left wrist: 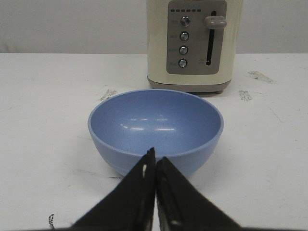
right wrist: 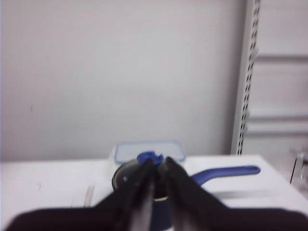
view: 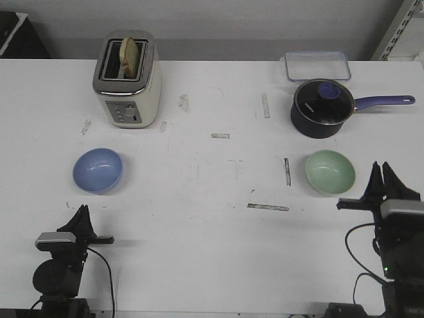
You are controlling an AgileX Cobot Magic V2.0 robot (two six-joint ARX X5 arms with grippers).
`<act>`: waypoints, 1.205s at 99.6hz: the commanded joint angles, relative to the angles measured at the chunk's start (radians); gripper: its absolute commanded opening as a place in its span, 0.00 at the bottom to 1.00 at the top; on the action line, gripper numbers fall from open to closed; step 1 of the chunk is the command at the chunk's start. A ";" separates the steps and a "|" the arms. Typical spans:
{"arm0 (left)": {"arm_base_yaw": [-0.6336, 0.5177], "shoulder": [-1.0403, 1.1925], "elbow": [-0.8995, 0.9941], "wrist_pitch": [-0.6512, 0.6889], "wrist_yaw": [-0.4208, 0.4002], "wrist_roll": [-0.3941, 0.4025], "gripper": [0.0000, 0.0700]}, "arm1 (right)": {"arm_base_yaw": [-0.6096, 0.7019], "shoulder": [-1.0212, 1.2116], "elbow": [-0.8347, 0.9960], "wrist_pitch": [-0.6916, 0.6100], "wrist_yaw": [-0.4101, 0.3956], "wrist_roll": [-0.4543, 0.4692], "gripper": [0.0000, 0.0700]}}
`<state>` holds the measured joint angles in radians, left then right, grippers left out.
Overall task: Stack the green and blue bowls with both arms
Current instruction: 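Reach the right gripper to the pale green bowl and grasp its rim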
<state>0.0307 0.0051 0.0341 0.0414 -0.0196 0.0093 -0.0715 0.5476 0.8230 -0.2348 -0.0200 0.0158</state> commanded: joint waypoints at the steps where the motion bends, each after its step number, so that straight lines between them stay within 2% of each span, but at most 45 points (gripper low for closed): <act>1: 0.002 -0.002 -0.021 0.012 0.004 -0.001 0.00 | -0.001 0.101 0.097 -0.055 -0.009 0.010 0.41; 8: 0.002 -0.002 -0.021 0.012 0.004 -0.001 0.00 | -0.001 0.195 0.182 -0.133 -0.009 0.009 0.53; 28: 0.002 -0.002 -0.021 0.012 0.004 -0.002 0.00 | -0.030 0.450 0.361 -0.383 -0.026 -0.018 0.62; 48: 0.002 -0.002 -0.021 0.012 0.004 -0.002 0.00 | -0.133 0.649 0.388 -0.435 -0.113 -0.079 0.62; 76: 0.002 -0.002 -0.021 0.011 0.004 -0.002 0.00 | -0.211 0.877 0.388 -0.499 -0.115 -0.151 0.62; 108: 0.002 -0.002 -0.021 0.012 0.004 -0.002 0.00 | -0.209 1.062 0.388 -0.476 -0.137 -0.174 0.61; 114: 0.002 -0.002 -0.021 0.012 0.004 -0.002 0.00 | -0.209 1.078 0.388 -0.475 -0.139 -0.174 0.56; 120: 0.002 -0.002 -0.021 0.012 0.004 -0.002 0.00 | -0.209 1.086 0.388 -0.474 -0.138 -0.174 0.44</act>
<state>0.0307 0.0051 0.0341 0.0414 -0.0196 0.0093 -0.2806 1.6127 1.1904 -0.7177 -0.1558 -0.1467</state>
